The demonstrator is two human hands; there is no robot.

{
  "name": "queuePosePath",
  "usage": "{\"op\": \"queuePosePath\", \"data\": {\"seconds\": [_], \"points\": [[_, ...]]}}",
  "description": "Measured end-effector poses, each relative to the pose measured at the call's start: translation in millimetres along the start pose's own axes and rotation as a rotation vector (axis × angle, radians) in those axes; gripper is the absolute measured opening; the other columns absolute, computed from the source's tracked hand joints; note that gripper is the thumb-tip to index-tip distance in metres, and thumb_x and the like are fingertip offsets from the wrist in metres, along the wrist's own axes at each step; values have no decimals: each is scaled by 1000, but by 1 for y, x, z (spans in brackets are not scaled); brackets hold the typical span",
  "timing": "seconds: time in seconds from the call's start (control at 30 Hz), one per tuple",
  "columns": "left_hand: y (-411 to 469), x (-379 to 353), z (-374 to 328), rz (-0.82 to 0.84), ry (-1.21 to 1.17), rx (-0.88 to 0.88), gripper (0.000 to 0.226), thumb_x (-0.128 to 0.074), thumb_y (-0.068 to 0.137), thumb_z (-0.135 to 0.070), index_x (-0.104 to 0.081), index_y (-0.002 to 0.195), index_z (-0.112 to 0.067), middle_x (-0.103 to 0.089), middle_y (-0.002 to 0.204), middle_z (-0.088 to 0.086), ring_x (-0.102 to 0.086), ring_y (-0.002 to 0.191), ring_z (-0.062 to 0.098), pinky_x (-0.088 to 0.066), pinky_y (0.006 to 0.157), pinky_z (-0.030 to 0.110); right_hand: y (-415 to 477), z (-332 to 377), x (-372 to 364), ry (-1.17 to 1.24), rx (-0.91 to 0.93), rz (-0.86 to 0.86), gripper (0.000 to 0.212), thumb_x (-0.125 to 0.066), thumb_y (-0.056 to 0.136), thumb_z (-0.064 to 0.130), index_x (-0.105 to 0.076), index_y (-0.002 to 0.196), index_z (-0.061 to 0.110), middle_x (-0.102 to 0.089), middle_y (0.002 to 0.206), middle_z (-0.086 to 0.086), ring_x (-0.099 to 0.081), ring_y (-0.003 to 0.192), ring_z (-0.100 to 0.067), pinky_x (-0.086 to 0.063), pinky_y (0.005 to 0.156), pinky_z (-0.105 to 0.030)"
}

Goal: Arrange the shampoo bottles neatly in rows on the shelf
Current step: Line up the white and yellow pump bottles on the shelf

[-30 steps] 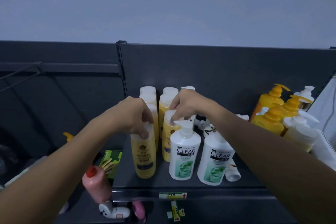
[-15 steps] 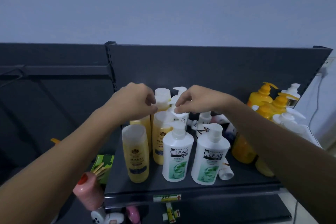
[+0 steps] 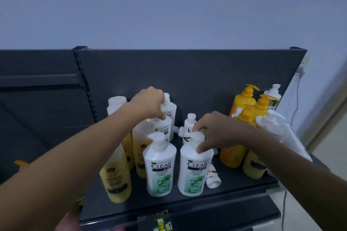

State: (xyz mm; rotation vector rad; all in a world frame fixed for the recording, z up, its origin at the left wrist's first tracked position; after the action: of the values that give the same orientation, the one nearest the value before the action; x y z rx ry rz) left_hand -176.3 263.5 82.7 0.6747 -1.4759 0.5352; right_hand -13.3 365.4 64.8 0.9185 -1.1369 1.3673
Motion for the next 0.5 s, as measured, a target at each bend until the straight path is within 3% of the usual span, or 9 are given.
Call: {"op": "queuePosePath", "data": {"seconds": [0.13, 0.23, 0.4, 0.5], "points": [[11, -2, -4, -16, -31, 33, 26, -81, 78, -25, -77, 97, -8, -74, 95, 10, -69, 81, 27, -60, 66, 37, 1, -4, -1, 69, 26, -40, 21, -87, 75, 35, -75, 90, 27, -63, 69, 12, -59, 69, -4, -43, 60, -21], [18, -4, -11, -29, -49, 14, 26, -82, 78, -23, -78, 102, -12, -74, 101, 7, -69, 86, 27, -62, 72, 39, 5, -9, 2, 93, 17, -95, 22, -87, 73, 32, -78, 90, 22, -69, 73, 7, -64, 75, -9, -52, 63, -28], [30, -7, -24, -59, -94, -37, 33, -79, 83, -21, -78, 116, -17, -74, 112, 4, -69, 98, 27, -61, 77, 37, 22, -12, 1, 89, 22, -156, 19, -86, 73, 29, -71, 75, 18, -67, 65, 5, -63, 68, -11, -52, 61, -29], [38, -9, -27, -84, -107, -62, 26, -79, 81, -24, -81, 107, -21, -76, 105, 0, -70, 94, 25, -61, 76, 37, 39, -13, 1, 122, 23, -207, 27, -86, 73, 29, -79, 93, 12, -76, 78, -4, -70, 78, -18, -59, 74, -41]]}}
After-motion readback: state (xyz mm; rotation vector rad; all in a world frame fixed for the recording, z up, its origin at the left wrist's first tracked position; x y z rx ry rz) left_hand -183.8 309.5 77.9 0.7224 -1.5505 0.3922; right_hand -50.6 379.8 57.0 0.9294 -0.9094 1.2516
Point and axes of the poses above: each hand's wrist, its own y-axis towards the middle knuckle, its own x-axis out of the back of the hand, z = x × y, the point moved 8 cm from there along y, towards the middle knuckle
